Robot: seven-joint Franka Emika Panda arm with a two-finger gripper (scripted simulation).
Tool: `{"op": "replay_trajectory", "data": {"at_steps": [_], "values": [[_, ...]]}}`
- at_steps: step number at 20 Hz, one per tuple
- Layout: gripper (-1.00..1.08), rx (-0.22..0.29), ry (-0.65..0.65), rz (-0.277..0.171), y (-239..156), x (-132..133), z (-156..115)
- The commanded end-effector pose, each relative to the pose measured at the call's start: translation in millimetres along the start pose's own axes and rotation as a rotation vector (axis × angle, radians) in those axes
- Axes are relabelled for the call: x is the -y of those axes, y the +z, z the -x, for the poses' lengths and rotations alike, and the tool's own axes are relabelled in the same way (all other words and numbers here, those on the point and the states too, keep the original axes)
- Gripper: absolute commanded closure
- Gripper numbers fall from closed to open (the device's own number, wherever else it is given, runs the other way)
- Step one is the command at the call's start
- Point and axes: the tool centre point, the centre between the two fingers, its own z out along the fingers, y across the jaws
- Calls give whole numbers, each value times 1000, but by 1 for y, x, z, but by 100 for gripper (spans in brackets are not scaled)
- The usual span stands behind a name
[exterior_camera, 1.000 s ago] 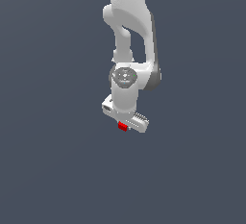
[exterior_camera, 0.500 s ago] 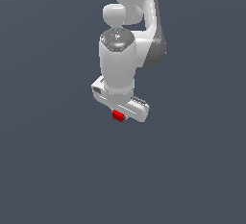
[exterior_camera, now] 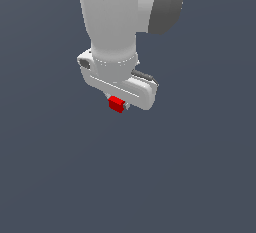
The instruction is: Pick up the red cube and move it to a goal position.
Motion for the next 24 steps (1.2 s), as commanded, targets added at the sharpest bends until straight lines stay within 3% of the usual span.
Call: {"op": "replay_trajectory", "data": {"at_steps": [1,12,24], "values": [[108,0,0,0,-26,-2,-4],[108,0,-1,1,-107,-6,-21],[108,0,-1,1,-158,-8,-33]]}}
